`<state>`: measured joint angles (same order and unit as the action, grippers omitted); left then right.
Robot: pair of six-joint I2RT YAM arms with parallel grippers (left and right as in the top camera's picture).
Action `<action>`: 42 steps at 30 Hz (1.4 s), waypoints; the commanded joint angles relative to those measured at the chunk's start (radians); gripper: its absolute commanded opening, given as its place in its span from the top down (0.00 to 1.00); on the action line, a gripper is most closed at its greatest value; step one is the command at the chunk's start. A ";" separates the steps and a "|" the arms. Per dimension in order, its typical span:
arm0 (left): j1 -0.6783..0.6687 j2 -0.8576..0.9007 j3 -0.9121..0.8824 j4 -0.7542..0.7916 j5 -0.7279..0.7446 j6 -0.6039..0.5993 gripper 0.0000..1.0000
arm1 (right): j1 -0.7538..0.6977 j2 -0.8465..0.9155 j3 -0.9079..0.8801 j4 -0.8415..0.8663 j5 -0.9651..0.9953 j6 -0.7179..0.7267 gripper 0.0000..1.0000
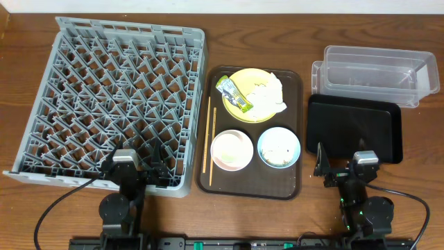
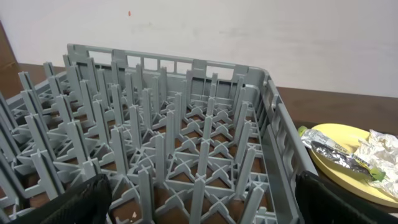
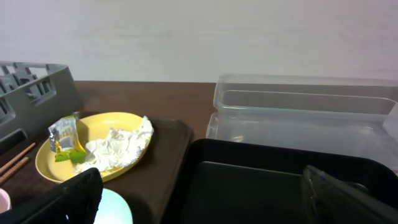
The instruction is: Sort waste into correct bins and load items into the dishwasher
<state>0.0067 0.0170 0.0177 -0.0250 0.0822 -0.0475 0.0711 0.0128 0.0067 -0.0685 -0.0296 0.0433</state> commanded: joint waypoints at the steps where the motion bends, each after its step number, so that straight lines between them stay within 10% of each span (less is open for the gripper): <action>1: 0.005 -0.006 -0.013 -0.038 0.022 0.010 0.06 | -0.012 0.002 -0.001 -0.003 -0.009 -0.006 0.01; 18: 0.005 0.091 0.205 -0.243 0.018 -0.040 0.06 | -0.012 0.100 0.124 -0.061 -0.082 0.116 0.01; 32: 0.005 0.621 0.781 -0.821 0.011 -0.039 0.06 | -0.011 0.842 0.790 -0.466 -0.288 -0.074 0.01; 42: 0.005 0.761 0.854 -0.898 0.011 -0.040 0.06 | 0.060 1.385 1.390 -0.924 -0.339 -0.241 0.01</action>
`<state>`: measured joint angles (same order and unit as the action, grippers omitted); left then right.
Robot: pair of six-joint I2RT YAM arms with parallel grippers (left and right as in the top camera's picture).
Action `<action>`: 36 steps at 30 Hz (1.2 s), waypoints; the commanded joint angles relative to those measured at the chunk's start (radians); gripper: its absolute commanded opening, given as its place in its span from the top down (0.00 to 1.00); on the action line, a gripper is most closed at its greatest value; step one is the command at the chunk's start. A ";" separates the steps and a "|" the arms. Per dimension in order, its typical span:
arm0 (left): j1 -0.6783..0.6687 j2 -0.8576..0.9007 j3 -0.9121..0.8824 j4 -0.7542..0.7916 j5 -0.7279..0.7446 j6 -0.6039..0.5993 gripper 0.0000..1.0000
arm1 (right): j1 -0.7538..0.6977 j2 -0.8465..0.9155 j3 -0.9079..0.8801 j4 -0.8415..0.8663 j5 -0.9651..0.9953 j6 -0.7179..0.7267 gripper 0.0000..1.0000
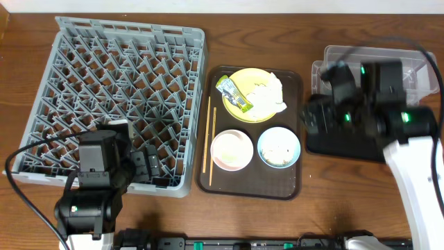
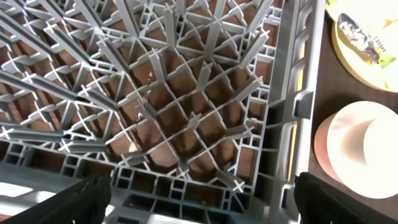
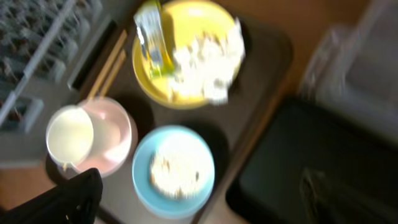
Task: Sort waste into correct bins and load items into the dishwasher
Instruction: 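Reach right gripper to the yellow plate and grasp the snack wrapper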
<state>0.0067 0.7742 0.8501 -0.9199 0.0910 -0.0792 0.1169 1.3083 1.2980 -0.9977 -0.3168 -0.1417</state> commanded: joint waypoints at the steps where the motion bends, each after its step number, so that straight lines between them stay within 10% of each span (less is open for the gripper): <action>1: 0.005 0.004 0.022 -0.003 0.002 -0.008 0.06 | 0.015 0.121 0.113 0.049 -0.122 -0.026 0.01; 29: 0.005 0.004 0.022 -0.003 0.002 -0.008 0.06 | 0.419 0.753 0.111 0.602 0.189 0.016 0.32; 36: 0.005 0.004 0.022 -0.003 0.002 -0.008 0.06 | 0.419 0.782 0.112 0.617 0.210 0.074 0.64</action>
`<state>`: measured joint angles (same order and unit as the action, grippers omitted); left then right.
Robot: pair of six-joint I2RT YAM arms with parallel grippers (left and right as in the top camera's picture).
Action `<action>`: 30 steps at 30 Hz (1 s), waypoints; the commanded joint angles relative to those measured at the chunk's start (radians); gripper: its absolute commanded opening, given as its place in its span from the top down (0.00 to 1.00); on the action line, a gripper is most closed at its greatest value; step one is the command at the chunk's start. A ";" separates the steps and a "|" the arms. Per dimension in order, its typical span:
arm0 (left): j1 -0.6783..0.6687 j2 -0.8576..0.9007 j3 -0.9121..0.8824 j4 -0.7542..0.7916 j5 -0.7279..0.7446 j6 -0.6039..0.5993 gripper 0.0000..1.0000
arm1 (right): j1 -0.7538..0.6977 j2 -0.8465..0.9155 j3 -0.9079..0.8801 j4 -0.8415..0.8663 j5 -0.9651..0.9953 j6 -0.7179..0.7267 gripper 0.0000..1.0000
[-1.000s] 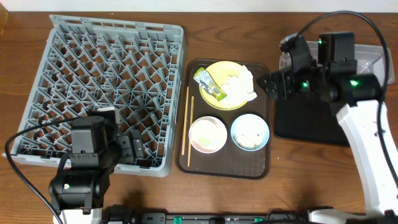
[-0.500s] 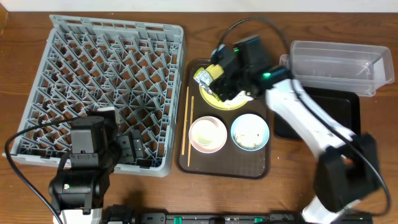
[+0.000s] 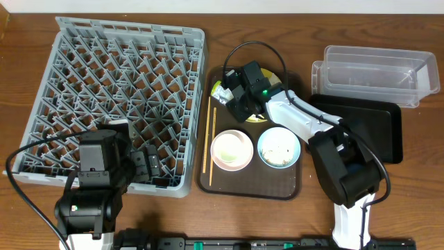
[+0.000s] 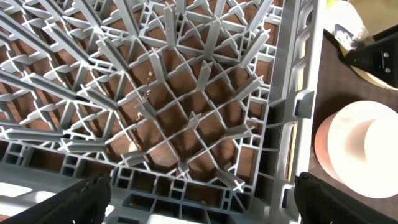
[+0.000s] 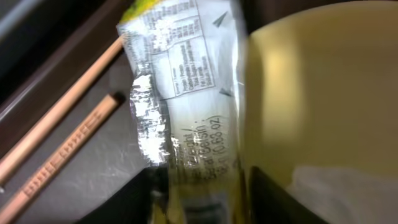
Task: Sort waste into correct bins and load items into the dishwasher
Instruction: 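Reach right gripper to the yellow plate and grasp the snack wrapper, then carry the wrapper with the right gripper and drop it into the clear bin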
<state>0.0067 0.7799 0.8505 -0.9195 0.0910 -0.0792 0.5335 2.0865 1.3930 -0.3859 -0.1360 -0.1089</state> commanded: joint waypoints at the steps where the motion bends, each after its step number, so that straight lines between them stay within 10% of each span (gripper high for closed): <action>1: 0.005 -0.002 0.021 -0.004 0.002 -0.008 0.06 | 0.003 0.000 0.017 0.005 0.031 0.042 0.76; 6: 0.005 -0.002 0.021 -0.004 0.002 -0.008 0.06 | 0.002 -0.036 0.019 -0.003 0.031 0.042 0.96; 30: 0.005 -0.002 0.021 -0.008 0.002 -0.008 0.06 | -0.059 -0.198 0.019 -0.077 0.035 0.206 0.99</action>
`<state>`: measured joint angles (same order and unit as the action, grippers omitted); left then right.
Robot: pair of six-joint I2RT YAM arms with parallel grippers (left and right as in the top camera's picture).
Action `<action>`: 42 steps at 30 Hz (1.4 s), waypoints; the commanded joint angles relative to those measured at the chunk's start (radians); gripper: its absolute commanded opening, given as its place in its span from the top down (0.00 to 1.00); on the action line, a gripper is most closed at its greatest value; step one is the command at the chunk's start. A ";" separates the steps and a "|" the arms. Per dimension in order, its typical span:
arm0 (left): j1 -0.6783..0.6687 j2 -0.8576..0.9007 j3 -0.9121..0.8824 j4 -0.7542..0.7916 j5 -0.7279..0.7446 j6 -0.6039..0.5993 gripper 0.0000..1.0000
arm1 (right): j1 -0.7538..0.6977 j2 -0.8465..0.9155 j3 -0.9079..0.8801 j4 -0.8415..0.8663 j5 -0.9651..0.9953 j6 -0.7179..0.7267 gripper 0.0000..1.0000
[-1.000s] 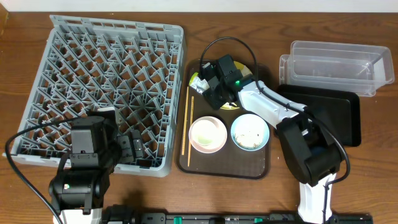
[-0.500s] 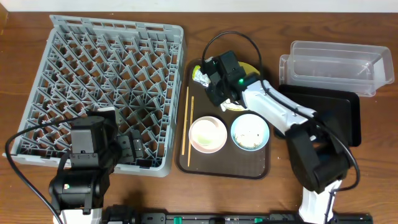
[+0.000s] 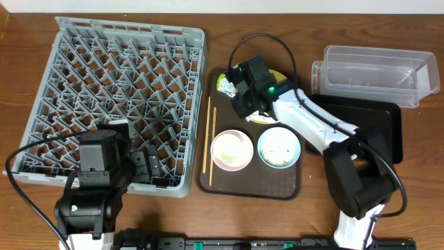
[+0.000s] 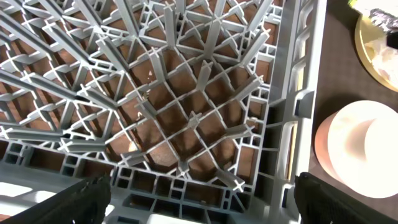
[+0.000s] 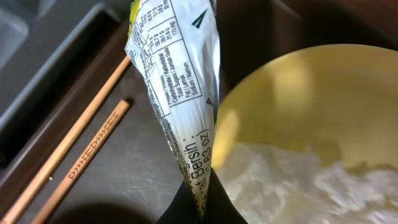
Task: Sort waste into correct bins and load items into the dishwasher
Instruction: 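Carry the wrapper with the right gripper and drop it into the clear bin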
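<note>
The green and silver snack wrapper (image 5: 177, 93) stands pinched at its lower end in my right gripper (image 5: 200, 202), which is shut on it at the left rim of the yellow plate (image 5: 298, 99). A crumpled white napkin (image 5: 298, 180) lies on that plate. From overhead the wrapper (image 3: 225, 85) pokes out left of the right gripper (image 3: 234, 90). The plate, a pink bowl with a white cup in it (image 3: 231, 150), a blue bowl with scraps (image 3: 279, 147) and two chopsticks (image 3: 209, 135) sit on the brown tray (image 3: 250, 186). My left gripper (image 4: 199, 205) is open over the front right corner of the grey dish rack (image 3: 118, 90).
Two clear plastic bins (image 3: 371, 73) stand at the back right, with a black tray (image 3: 374, 132) in front of them. The right arm reaches across the black tray's left end. The rack's wall (image 4: 292, 118) lies between my left gripper and the pink bowl (image 4: 354, 149).
My right gripper has shut on the wrapper, which lay flat across the plate's rim and now stands up off it in the fingers. The left arm has not moved.
Both arms first sat folded at the table's front edge. Then the left gripper hung over the rack's front corner and the right arm was above the black tray. Later the right gripper was down at the wrapper on the yellow plate. Now it holds the wrapper.
</note>
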<state>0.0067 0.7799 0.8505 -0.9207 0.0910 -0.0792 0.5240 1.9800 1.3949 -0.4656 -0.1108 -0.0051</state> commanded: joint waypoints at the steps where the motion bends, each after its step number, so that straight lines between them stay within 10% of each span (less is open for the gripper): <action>1: 0.005 -0.002 0.021 -0.006 0.002 -0.008 0.06 | -0.067 -0.113 0.017 0.004 0.010 0.119 0.99; 11: 0.005 -0.002 0.021 -0.006 0.002 -0.008 0.06 | -0.386 -0.292 0.017 -0.037 0.194 0.455 0.99; 22: 0.005 -0.002 0.021 -0.006 0.002 -0.008 0.06 | -0.600 -0.236 0.016 -0.023 0.193 0.513 0.99; 31: 0.005 -0.002 0.021 -0.006 0.002 -0.008 0.05 | -0.628 -0.158 0.016 0.018 0.185 0.514 0.48; 42: 0.005 -0.002 0.021 -0.006 0.002 -0.008 0.06 | -0.623 -0.216 0.016 0.011 -0.033 0.486 0.32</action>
<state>0.0067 0.7799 0.8505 -0.9234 0.0910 -0.0792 -0.0937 1.8214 1.4071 -0.4522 -0.0189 0.4904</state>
